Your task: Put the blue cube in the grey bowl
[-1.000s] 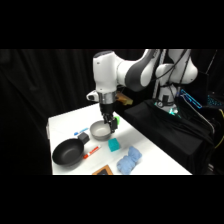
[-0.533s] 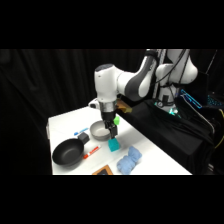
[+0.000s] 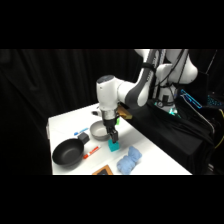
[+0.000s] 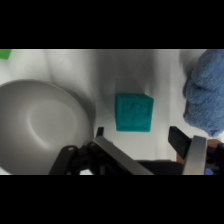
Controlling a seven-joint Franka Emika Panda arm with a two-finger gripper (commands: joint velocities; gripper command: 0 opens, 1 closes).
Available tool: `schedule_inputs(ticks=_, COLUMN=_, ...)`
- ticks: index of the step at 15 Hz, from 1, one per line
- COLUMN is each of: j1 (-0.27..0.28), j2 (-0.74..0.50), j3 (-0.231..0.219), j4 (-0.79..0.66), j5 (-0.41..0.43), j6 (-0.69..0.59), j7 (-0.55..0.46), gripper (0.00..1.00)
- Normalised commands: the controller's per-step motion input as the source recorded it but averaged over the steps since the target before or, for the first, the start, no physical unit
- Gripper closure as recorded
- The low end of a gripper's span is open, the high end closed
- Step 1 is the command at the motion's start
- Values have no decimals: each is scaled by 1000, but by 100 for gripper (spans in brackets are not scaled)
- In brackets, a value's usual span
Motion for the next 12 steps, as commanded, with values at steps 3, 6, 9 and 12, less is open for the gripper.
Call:
schedule_inputs(ticks=3, j1=67, j2=83, j3=-17, j4=-51, j5=116, j6=245, j7=50, gripper=0)
schedule_inputs(ticks=6, j1=80, j2=83, j3=-17, j4=-63, j5=117, j6=246, j7=51, gripper=0)
schedule_inputs(ticks=9, j1=73, j2=75, j3=-6, j4=-50, j5=135, j6=231, j7=29, gripper=0)
schedule_inputs(ticks=12, j1=67, j2=59, j3=1, j4=-47, j5=151, j6=251, j7=30, gripper=0)
